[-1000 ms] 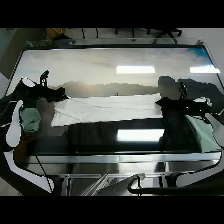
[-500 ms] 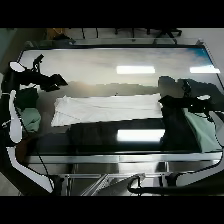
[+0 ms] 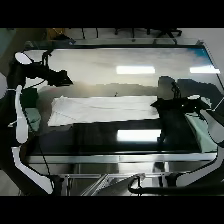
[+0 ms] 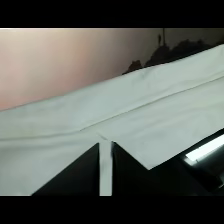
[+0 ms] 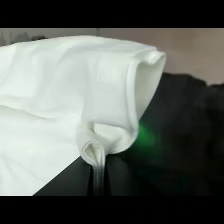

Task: Fold the shirts.

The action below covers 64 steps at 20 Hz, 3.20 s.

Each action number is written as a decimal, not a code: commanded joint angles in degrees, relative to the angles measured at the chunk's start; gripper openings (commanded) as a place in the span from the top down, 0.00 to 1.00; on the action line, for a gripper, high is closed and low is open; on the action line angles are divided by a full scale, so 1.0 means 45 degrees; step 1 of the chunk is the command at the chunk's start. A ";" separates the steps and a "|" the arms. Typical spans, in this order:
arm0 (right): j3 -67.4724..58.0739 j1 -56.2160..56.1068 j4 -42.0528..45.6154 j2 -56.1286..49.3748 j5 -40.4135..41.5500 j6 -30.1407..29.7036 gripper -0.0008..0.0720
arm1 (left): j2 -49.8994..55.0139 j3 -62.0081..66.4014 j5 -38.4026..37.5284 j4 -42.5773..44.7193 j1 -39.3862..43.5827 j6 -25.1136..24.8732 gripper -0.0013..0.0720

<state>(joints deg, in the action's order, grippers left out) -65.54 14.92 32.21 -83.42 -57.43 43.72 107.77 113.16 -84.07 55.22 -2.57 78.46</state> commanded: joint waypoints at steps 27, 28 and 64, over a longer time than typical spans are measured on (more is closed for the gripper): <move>-0.4260 -0.0248 -0.1530 0.4799 -0.5280 0.3623 0.97 | -0.0777 0.0952 0.1171 0.0010 0.5464 0.0850 0.96; -0.4260 -0.1146 -0.1593 0.4789 -0.4415 0.3623 0.97 | -0.1763 0.0952 0.1010 0.0010 0.4804 0.0855 0.96; -0.4211 -0.4629 0.0622 -0.2200 -0.2176 0.4566 0.30 | -1.0040 -0.4847 0.1715 0.0146 0.0389 -0.0573 0.96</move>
<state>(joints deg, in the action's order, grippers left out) -84.53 -4.54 39.79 -90.63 -68.05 66.83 62.63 91.37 -76.18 55.72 -0.86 75.83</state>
